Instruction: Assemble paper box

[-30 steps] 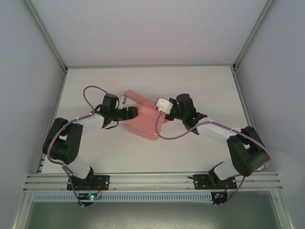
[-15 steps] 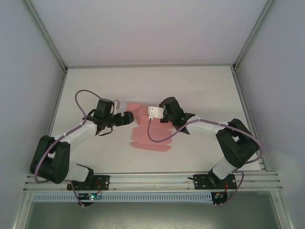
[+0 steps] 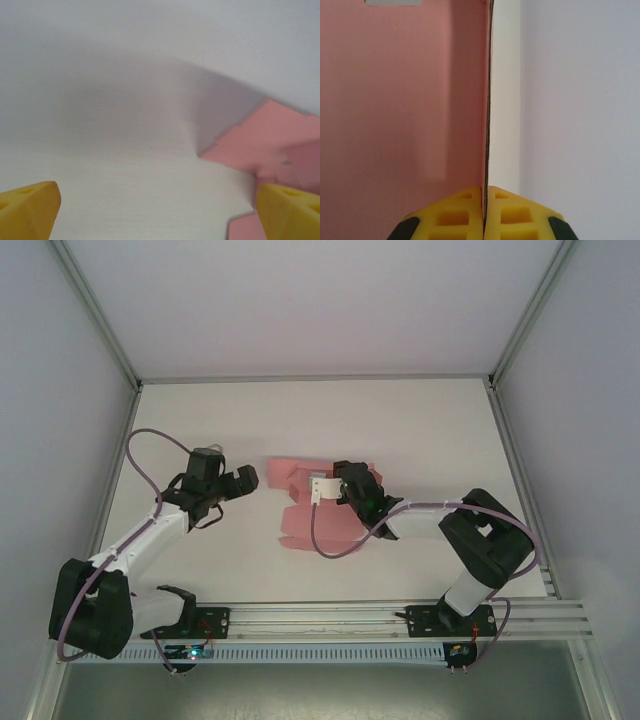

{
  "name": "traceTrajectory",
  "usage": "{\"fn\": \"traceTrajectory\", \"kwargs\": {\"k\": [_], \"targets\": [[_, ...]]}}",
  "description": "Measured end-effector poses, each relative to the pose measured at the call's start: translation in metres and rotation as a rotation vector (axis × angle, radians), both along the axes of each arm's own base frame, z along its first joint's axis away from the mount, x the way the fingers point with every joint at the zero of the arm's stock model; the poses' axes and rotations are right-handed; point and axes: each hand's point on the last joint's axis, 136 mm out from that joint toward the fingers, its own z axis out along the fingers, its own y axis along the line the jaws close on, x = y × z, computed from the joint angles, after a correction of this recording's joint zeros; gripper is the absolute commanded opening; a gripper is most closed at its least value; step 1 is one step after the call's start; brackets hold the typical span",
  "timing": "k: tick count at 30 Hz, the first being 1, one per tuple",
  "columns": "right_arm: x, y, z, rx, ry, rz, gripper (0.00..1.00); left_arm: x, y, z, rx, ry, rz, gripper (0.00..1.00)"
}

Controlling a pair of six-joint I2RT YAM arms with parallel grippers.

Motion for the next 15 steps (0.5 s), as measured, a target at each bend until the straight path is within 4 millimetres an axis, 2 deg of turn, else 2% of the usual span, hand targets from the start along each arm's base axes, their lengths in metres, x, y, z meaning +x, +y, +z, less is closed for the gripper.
{"fn": "traceTrajectory", "kwargs": {"k": [4,8,12,15], "targets": [[-0.005,0.004,0.003,-0.02,-0.088,0.017,0.0,0.019,0.013,-0.02,0.008,0.051,0.065,1.0],[-0.013,0.01,0.01,-0.038,-0.165,0.038,0.0,0.048,0.026,-0.037,-0.01,0.078,0.116,1.0],[-0.018,0.013,0.012,-0.03,-0.181,0.047,0.0,0.078,0.03,-0.04,-0.037,0.028,0.107,1.0],[-0.018,0.013,0.011,-0.023,-0.176,0.044,0.0,0.105,0.018,-0.035,-0.062,-0.014,0.035,0.96]]}}
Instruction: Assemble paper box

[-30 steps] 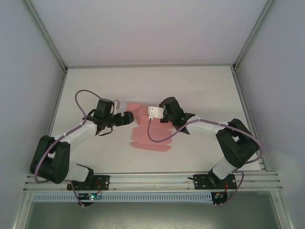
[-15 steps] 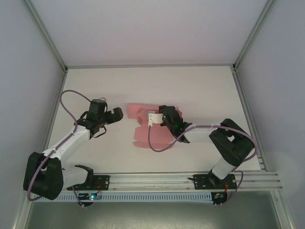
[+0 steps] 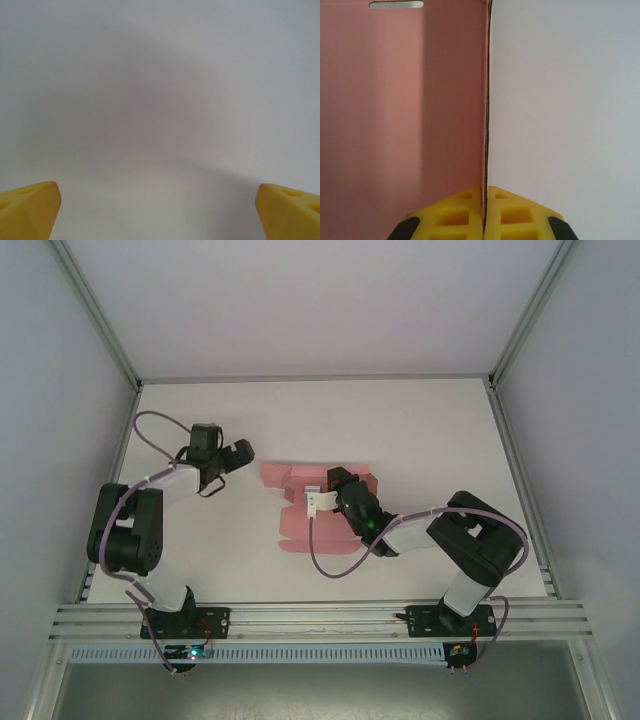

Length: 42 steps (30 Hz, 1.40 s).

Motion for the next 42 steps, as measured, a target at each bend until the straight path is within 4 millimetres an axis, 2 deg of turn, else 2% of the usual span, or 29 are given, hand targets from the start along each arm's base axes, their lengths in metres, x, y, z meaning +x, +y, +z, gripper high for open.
{"fn": "traceTrajectory", "kwargs": {"k": [3,5,8,10,12,17,20,24,27,33,39,42], "targets": [[0.0,0.0,0.0,0.011,0.005,-0.005,0.0,0.022,-0.019,0.006,-0.048,-0.033,-0.095,0.91],[0.0,-0.001,0.0,0.015,0.006,-0.011,0.0,0.023,-0.032,0.006,-0.075,-0.048,-0.16,0.9],[0.0,-0.002,0.0,0.018,0.007,-0.014,0.0,0.011,-0.055,0.003,-0.099,-0.049,-0.266,0.85],[0.0,-0.002,-0.001,0.016,0.008,-0.014,0.0,-0.003,-0.071,-0.002,-0.115,-0.036,-0.333,0.72],[0.0,-0.002,-0.001,0.015,0.011,-0.015,0.0,-0.018,-0.083,-0.004,-0.141,-0.025,-0.388,0.67],[0.0,-0.003,-0.001,0.013,0.013,-0.022,0.0,-0.04,-0.096,0.006,-0.183,-0.041,-0.456,0.58],[0.0,-0.005,-0.001,0.012,0.017,-0.03,0.0,-0.05,-0.105,0.016,-0.183,-0.074,-0.493,0.57],[0.0,-0.007,0.002,0.022,0.021,-0.037,0.0,-0.07,-0.128,0.021,-0.17,-0.117,-0.588,0.53],[-0.001,-0.008,0.002,0.018,0.03,-0.042,0.0,-0.084,-0.139,0.015,-0.165,-0.126,-0.646,0.51],[-0.006,-0.008,0.0,0.003,0.048,-0.037,0.0,-0.098,-0.147,0.006,-0.155,-0.142,-0.7,0.5],[-0.014,-0.009,-0.002,-0.005,0.064,-0.036,0.0,-0.125,-0.15,-0.008,-0.119,-0.168,-0.735,0.5],[-0.018,-0.007,-0.003,-0.012,0.069,-0.032,0.0,-0.133,-0.156,-0.009,-0.09,-0.199,-0.761,0.5]]}}
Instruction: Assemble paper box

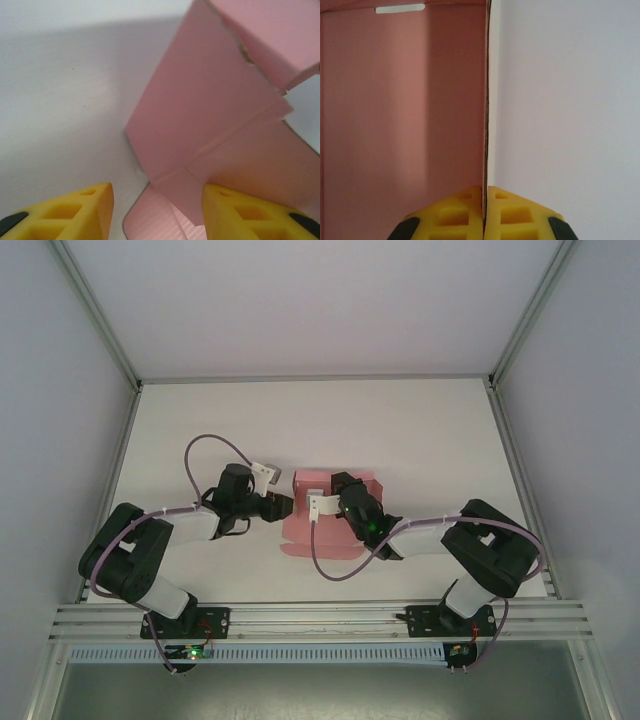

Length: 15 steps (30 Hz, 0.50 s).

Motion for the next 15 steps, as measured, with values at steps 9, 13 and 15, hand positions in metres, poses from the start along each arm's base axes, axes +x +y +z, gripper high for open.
{"fn": "traceTrajectory", "kwargs": {"k": [9,13,15], "targets": [[-0.013,0.004,0.002,-0.027,0.006,0.005,0.0,0.001,-0.005,0.0,0.048,-0.133,0.016,0.51],[-0.018,0.003,0.003,-0.031,0.015,-0.003,0.0,0.006,-0.009,0.0,0.083,-0.19,0.032,0.49],[-0.019,0.001,0.001,-0.039,0.025,-0.011,0.0,0.008,-0.011,-0.001,0.101,-0.213,0.046,0.48]]}}
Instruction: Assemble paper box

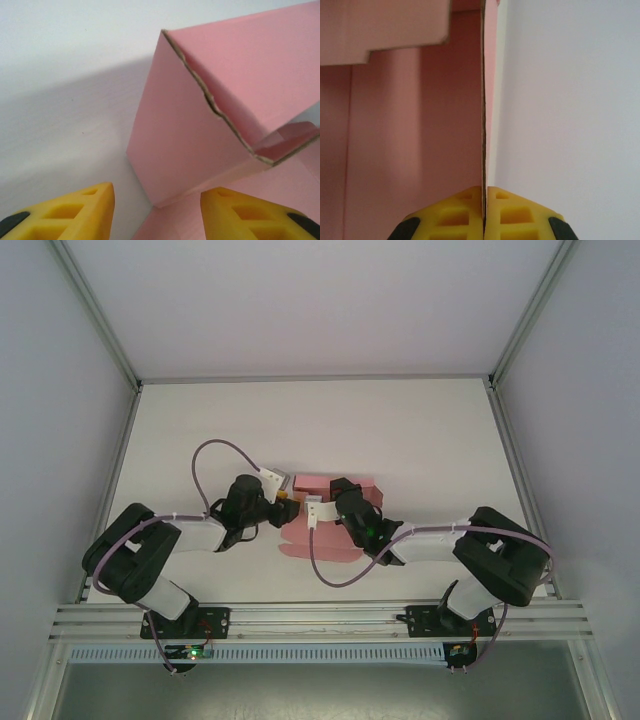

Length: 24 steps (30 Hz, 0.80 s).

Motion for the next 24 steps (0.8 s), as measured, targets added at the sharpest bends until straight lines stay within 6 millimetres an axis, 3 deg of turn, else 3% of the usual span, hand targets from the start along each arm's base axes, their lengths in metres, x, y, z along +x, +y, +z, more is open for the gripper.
{"fn": "traceTrajectory", "kwargs": {"k": [5,13,17,20,22,24], "targets": [[0.001,-0.002,-0.002,0.002,0.03,-0.024,0.0,0.014,0.002,0.0,0.028,-0.066,0.072,0.47],[0.001,-0.004,-0.006,0.013,0.067,-0.054,0.0,0.033,-0.007,-0.004,0.047,-0.119,0.13,0.29],[0.002,-0.003,-0.005,0.025,0.083,-0.066,0.0,0.041,-0.006,-0.003,0.071,-0.144,0.177,0.27],[0.002,-0.001,-0.004,0.04,0.096,-0.066,0.0,0.05,-0.006,-0.004,0.088,-0.158,0.218,0.19],[0.002,0.001,-0.004,0.05,0.106,-0.067,0.0,0.053,-0.006,-0.004,0.095,-0.168,0.238,0.24],[0.002,0.001,-0.005,0.053,0.117,-0.069,0.0,0.056,-0.003,-0.004,0.107,-0.176,0.273,0.22]]}}
